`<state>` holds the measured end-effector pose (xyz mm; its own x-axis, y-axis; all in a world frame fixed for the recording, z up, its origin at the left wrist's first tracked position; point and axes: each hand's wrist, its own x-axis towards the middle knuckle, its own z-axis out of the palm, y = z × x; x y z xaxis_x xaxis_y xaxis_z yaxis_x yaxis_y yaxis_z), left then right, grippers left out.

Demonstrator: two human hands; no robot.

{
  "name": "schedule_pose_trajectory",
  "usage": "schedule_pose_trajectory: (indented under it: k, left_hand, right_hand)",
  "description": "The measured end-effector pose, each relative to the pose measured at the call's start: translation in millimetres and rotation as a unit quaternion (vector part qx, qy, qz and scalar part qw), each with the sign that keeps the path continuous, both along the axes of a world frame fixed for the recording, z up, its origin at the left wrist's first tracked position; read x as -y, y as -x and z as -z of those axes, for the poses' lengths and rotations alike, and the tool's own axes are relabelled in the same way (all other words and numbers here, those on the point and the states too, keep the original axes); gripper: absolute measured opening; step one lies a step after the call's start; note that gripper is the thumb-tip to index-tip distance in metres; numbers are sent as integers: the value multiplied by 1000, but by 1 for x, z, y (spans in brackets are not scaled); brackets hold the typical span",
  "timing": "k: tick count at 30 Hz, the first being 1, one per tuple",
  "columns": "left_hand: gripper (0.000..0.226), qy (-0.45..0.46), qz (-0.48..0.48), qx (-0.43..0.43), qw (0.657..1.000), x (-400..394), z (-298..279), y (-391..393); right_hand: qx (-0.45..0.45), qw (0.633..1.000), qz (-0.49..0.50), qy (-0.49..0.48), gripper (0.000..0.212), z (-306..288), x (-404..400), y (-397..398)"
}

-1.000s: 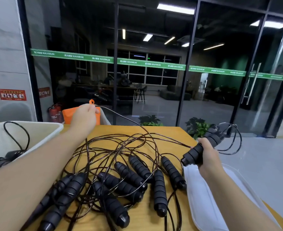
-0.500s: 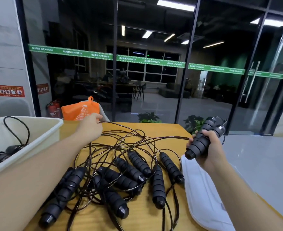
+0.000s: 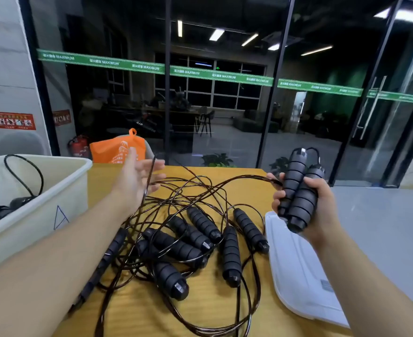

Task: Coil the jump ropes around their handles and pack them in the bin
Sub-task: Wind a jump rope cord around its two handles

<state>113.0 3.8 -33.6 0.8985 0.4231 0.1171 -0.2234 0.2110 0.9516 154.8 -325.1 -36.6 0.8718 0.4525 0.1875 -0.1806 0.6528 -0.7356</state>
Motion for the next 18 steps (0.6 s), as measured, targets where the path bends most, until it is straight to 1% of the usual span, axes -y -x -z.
schedule_pose_trajectory:
  k: [1, 2, 3, 4, 5, 6, 7, 8, 9, 10, 12, 13, 15, 16, 18]
  left_hand:
    - [60, 35, -27, 9, 999, 0, 3, -4]
    - [54, 35, -51, -6, 998, 3, 7, -8]
    - [44, -12, -68, -47, 997, 6, 14, -14]
    - [30, -122, -61, -108, 985, 8, 22, -20]
    - [18, -252, -32, -160, 954, 12, 30, -24]
    - [22, -368, 14, -180, 912, 17, 34, -28]
    - [40, -439, 56, -178, 879, 23, 37, -31]
    - [50, -456, 87, -168, 870, 30, 35, -34]
    - [52, -449, 96, -154, 875, 37, 30, -35]
    - [50, -450, 92, -131, 879, 43, 26, -38]
    - [37, -457, 70, -89, 882, 50, 20, -46]
    - [31, -449, 63, -76, 888, 52, 16, -48]
    - [23, -434, 57, -48, 898, 55, 9, -48]
    - [23, -438, 60, -37, 896, 56, 4, -47]
    - [27, -447, 68, -18, 892, 58, -6, -41]
  right_hand:
    - [11, 1000, -22, 0, 61, 1, 3, -1]
    - [20, 999, -40, 0, 62, 2, 5, -2]
    - [29, 998, -56, -1, 63, 2, 6, -3]
    - [37, 997, -72, -4, 62, 3, 7, -4]
    - [43, 995, -91, -10, 59, 4, 8, -6]
    - [45, 992, -115, -21, 56, 6, 10, -9]
    - [45, 987, -148, -35, 52, 7, 11, -12]
    - [46, 981, -184, -49, 48, 9, 12, -17]
    - [48, 975, -211, -55, 45, 11, 13, -20]
    - [46, 973, -221, -54, 44, 12, 13, -23]
    - [46, 974, -218, -34, 45, 14, 12, -24]
    - [45, 979, -201, -13, 47, 13, 11, -23]
    - [36, 990, -132, 37, 54, 14, 9, -19]
    - [29, 992, -109, 54, 57, 15, 8, -18]
    - [14, 993, -94, 68, 61, 16, 6, -18]
